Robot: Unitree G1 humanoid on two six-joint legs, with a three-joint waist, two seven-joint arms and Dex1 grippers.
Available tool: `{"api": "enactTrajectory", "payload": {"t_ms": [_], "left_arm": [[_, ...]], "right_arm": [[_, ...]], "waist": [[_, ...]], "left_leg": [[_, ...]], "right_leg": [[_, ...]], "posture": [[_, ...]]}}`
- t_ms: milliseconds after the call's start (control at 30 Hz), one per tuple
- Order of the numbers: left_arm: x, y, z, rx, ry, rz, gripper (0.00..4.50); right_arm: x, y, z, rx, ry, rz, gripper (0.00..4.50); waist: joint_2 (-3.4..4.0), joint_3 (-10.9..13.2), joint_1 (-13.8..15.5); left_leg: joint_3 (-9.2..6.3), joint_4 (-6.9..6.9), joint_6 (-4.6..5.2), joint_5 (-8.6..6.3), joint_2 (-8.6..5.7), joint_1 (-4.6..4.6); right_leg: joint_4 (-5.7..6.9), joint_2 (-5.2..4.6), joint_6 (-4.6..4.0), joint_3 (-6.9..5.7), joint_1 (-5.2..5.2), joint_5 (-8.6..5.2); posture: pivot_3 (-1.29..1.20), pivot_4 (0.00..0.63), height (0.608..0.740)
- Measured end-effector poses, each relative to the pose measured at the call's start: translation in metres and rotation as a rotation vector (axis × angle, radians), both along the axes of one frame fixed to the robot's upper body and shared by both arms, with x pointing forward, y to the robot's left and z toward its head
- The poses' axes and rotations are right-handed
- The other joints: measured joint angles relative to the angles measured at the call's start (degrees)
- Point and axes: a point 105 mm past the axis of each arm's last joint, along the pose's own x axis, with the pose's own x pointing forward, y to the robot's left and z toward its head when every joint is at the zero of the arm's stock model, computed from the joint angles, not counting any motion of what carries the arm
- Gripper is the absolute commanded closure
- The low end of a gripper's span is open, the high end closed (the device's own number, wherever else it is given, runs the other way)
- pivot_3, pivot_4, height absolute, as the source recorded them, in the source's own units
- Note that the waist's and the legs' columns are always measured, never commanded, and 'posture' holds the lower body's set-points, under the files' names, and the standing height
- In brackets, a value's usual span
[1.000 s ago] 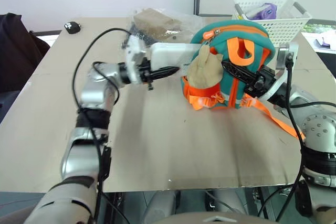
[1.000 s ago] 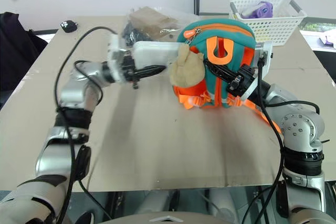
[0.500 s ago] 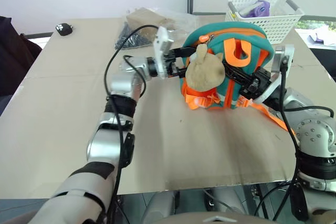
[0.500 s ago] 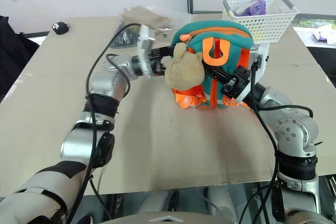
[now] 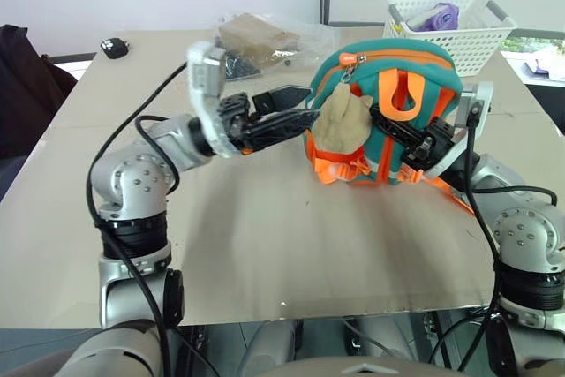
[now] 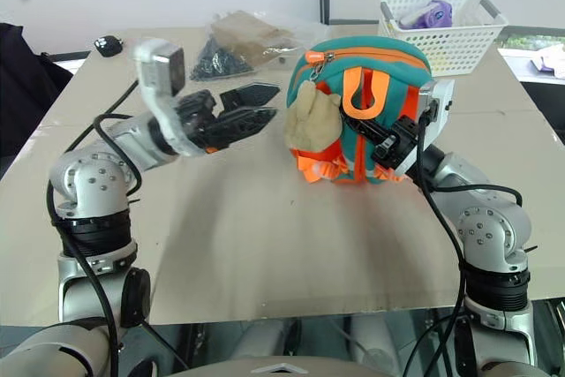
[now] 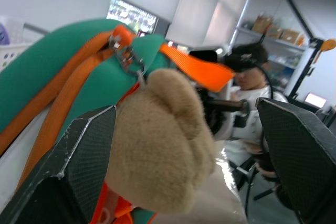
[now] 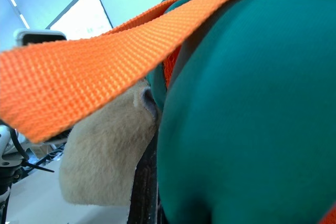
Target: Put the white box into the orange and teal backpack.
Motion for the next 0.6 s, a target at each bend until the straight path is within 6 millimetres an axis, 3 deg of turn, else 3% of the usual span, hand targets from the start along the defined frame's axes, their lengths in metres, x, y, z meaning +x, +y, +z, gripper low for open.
{"api": "enactTrajectory", "payload": {"t_ms": [100,233,333,400,600], "left_arm": [[0.008,-0.018,-0.010,0.039,0.011,0.052,0.11],[0.007,-0.028,-0.018,0.111,0.016,0.067,0.11],[0.004,-0.028,-0.019,0.135,0.017,0.067,0.11],[0.001,-0.029,-0.019,0.144,0.020,0.058,0.69],[-0.005,-0.024,-0.016,0.109,0.024,0.036,0.69]], "right_arm": [[0.001,0.003,0.001,0.003,-0.002,0.008,4.40],[0.004,0.003,-0.001,0.005,0.007,-0.001,4.40],[0.004,0.006,-0.002,0.011,0.007,0.001,4.40],[0.004,0.008,-0.002,0.013,0.006,0.001,4.40],[0.004,0.010,-0.001,0.020,0.000,0.002,4.40]], "waist": [[0.00,0.0,0.0],[0.02,0.0,-0.1],[0.03,0.0,-0.1],[0.03,0.0,-0.1],[0.03,0.0,-0.2]], "left_leg": [[0.01,0.00,0.00,0.00,0.00,0.00],[0.01,-0.01,0.00,0.00,0.00,0.02],[0.01,0.00,0.00,0.00,0.00,0.02],[0.01,0.00,0.00,0.00,0.00,0.01],[0.02,-0.01,0.00,0.00,0.00,0.01]], "right_leg": [[0.00,0.00,0.00,0.00,0.00,0.00],[0.03,0.01,0.00,0.02,-0.01,0.00],[0.03,0.00,0.00,0.03,0.00,0.00],[0.02,0.00,0.00,0.02,0.00,0.00],[0.02,0.01,0.00,0.02,-0.02,0.00]], "posture": [[0.00,0.150,0.740],[0.00,0.150,0.740],[0.00,0.150,0.740],[0.00,0.150,0.740],[0.00,0.150,0.740]]}}
